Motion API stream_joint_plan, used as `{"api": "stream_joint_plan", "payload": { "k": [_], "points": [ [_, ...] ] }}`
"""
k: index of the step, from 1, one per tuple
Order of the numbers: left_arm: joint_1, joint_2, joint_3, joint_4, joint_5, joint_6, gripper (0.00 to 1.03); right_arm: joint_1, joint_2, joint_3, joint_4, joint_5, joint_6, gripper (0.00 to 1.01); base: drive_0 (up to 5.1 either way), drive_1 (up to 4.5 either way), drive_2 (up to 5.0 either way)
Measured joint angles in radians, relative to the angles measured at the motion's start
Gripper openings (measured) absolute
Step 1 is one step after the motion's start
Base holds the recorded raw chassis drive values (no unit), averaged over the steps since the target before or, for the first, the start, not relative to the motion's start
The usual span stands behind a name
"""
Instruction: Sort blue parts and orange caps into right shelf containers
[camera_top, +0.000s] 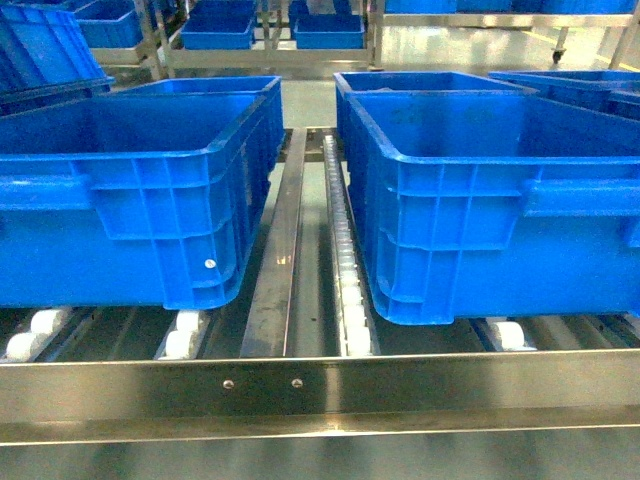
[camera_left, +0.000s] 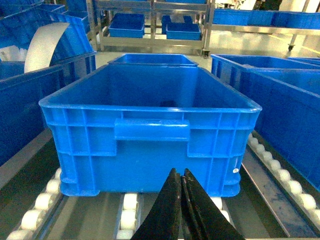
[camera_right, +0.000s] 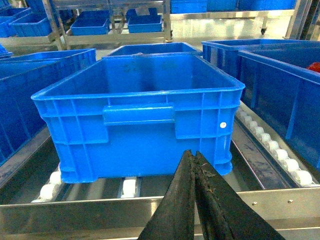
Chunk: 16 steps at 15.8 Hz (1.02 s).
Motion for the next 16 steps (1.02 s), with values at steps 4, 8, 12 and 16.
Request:
{"api": "stream_joint_plan", "payload": {
  "k": [4, 8, 12, 16],
  "points": [
    [0.0, -0.06, -0.022, -0.045, 0.0, 0.0, 0.02, 0.0, -0.065, 0.0, -0.061, 0.0, 0.0, 0.02, 0.0, 0.0, 0.0],
    [0.0, -0.102, -0.043, -0.04, 0.0, 0.0, 0.02, 0.0, -0.118, 0.0, -0.113, 0.0, 0.0, 0.02, 0.0, 0.0, 0.0],
    [0.0, -0.12, -0.063, -0.051, 0.001, 0.0, 0.02, 0.0, -0.153, 0.0, -0.144, 0.0, 0.0, 0.02, 0.0, 0.0, 0.0],
    [0.0, -0.254, -0.063, -0.164, 0.0, 0.0, 0.02, 0.0, -0.245, 0.0, -0.234, 0.0, 0.0, 0.02, 0.0, 0.0, 0.0]
  ]
}}
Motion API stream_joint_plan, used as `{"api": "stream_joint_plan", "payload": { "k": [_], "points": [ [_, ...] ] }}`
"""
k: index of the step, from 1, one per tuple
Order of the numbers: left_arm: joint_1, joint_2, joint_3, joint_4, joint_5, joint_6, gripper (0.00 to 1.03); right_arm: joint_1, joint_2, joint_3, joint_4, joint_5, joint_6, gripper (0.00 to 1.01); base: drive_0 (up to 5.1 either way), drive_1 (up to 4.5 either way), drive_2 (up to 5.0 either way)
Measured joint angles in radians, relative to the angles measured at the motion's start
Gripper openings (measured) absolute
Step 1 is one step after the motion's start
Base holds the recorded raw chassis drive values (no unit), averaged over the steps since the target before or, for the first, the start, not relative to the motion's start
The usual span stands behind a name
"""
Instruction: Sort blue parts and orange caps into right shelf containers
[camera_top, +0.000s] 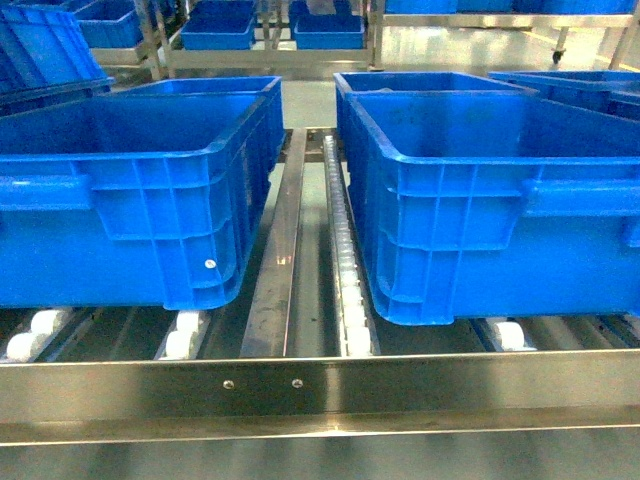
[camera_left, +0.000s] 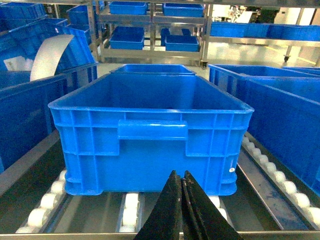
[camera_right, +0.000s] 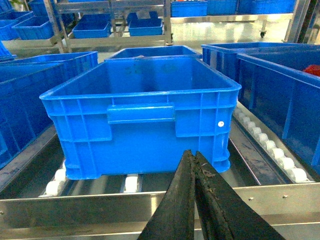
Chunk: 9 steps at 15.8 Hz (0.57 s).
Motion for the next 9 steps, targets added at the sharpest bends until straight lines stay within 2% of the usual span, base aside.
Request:
{"api": "stream_joint_plan", "payload": {
  "k": [6, 7, 9],
  "points": [
    [0.0, -0.194, 0.0, -0.196, 0.0, 0.0, 0.02, 0.0, -0.126, 0.0, -0.132, 0.0, 0.0, 0.02, 0.0, 0.0, 0.0],
    [0.0, -0.219, 0.0, -0.223, 0.0, 0.0, 0.02, 0.0, -0.223, 0.0, -0.282, -0.002, 0.0, 0.02, 0.0, 0.0, 0.0],
    [0.0, -0.26, 0.0, -0.264, -0.001, 0.0, 0.02, 0.0, -0.287, 0.0, -0.305, 0.001, 0.0, 0.02, 0.0, 0.0, 0.0]
  ]
}}
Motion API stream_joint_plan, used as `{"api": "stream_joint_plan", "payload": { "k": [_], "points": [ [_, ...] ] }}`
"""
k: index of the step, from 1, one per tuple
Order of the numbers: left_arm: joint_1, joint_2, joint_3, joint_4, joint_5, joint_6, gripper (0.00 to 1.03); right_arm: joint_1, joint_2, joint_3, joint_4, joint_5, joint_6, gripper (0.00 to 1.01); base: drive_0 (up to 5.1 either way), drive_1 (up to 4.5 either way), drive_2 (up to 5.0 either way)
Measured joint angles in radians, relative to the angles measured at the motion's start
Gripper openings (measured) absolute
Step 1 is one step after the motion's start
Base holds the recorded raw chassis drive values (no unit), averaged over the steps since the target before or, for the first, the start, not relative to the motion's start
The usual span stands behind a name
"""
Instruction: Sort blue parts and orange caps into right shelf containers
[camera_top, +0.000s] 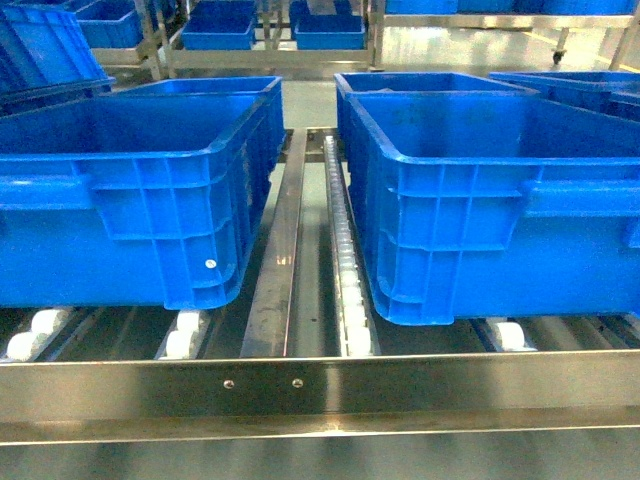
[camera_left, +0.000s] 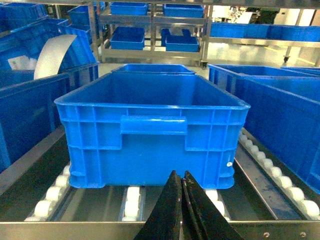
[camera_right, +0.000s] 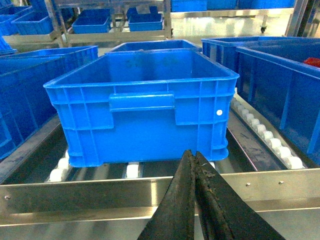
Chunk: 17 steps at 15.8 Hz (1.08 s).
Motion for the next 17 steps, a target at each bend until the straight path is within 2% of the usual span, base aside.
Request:
{"api": "stream_joint_plan", "payload": {
  "k": [2, 3, 4, 10, 12, 14, 15, 16, 17],
  "points": [
    [0.0, -0.045, 0.0, -0.056, 0.002, 0.0, 0.02, 0.0, 0.0, 0.0, 0.005, -0.002, 0.0, 0.02, 0.0, 0.0, 0.0],
    [0.0, -0.175, 0.001, -0.214, 0.0, -0.001, 0.02, 0.0, 0.0, 0.0, 0.005, -0.001, 0.0, 0.02, 0.0, 0.0, 0.0],
    [0.0, -0.188, 0.005, -0.184, -0.002, 0.0, 0.02, 0.0, 0.0, 0.0, 0.005, -0.001, 0.0, 0.02, 0.0, 0.0, 0.0],
    [0.0, -0.188, 0.001, -0.204, 0.001, -0.001, 0.02, 0.0, 0.0, 0.0, 0.006, 0.0, 0.0, 0.03, 0.0, 0.0, 0.0],
    [0.0, -0.188, 0.001, -0.204, 0.001, -0.002, 0.19, 0.0, 0.0, 0.0, 0.006, 0.0, 0.0, 0.21, 0.0, 0.0, 0.0],
    [0.0, -0.188, 0.001, -0.204, 0.001, -0.002, 0.47, 0.0, 0.0, 0.0, 0.006, 0.0, 0.0, 0.5, 0.0, 0.0, 0.0],
    [0.0, -0.188, 0.001, -0.204, 0.001, -0.002, 0.56, 0.0, 0.0, 0.0, 0.006, 0.0, 0.0, 0.59, 0.0, 0.0, 0.0],
    [0.0, -0.188, 0.001, -0.204, 0.001, -0.002, 0.71, 0.0, 0.0, 0.0, 0.006, 0.0, 0.0, 0.74, 0.0, 0.0, 0.0],
    [0.0, -0.188, 0.001, -0.204, 0.001, -0.002, 0.73, 0.0, 0.0, 0.0, 0.006, 0.0, 0.0, 0.76, 0.0, 0.0, 0.0]
  ]
}}
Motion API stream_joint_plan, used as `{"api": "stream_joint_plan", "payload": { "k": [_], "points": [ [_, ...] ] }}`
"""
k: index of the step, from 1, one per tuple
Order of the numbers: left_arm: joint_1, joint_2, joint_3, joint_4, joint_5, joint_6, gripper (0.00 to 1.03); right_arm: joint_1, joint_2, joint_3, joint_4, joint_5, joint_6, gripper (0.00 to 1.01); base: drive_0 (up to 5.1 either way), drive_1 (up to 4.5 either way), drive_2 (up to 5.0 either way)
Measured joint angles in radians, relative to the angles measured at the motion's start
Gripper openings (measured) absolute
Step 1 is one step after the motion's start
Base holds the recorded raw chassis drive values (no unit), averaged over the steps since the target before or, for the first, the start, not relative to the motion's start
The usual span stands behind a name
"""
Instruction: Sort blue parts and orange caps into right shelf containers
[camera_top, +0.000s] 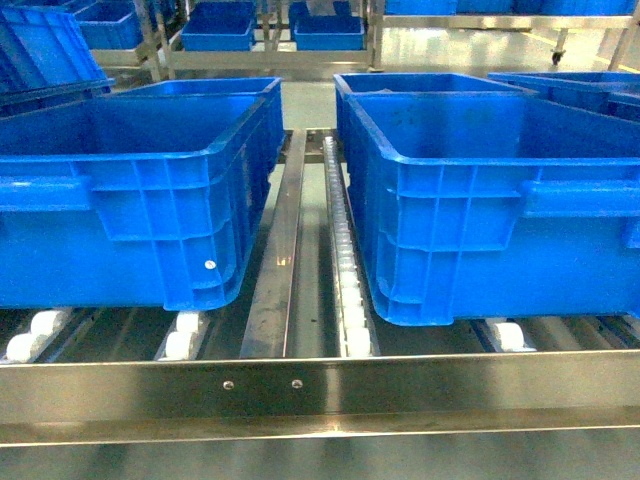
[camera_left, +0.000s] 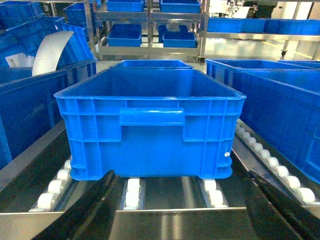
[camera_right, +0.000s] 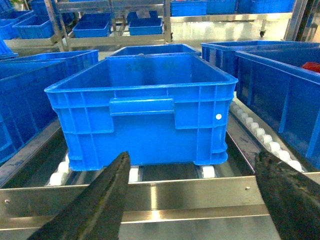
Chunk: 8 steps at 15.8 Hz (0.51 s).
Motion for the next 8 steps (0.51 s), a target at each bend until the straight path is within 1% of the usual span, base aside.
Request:
{"api": "stream_joint_plan", "payload": {
  "k": [2, 3, 4, 5, 8],
  "points": [
    [0.0, 0.0, 0.0, 0.0, 0.0, 0.0, 0.8, 0.0, 0.0, 0.0, 0.0, 0.0, 0.0, 0.83, 0.0, 0.0, 0.0],
    [0.0, 0.0, 0.0, 0.0, 0.0, 0.0, 0.87, 0.0, 0.0, 0.0, 0.0, 0.0, 0.0, 0.9, 0.0, 0.0, 0.0],
    [0.0, 0.0, 0.0, 0.0, 0.0, 0.0, 0.99, 0.0, 0.0, 0.0, 0.0, 0.0, 0.0, 1.0, 0.0, 0.0, 0.0],
    [0.0, 0.0, 0.0, 0.0, 0.0, 0.001, 0.98, 0.0, 0.0, 0.0, 0.0, 0.0, 0.0, 0.97, 0.0, 0.0, 0.0],
    [0.0, 0.0, 0.0, 0.0, 0.0, 0.0, 0.98, 0.0, 0.0, 0.0, 0.0, 0.0, 0.0, 0.98, 0.0, 0.0, 0.0]
  ]
}}
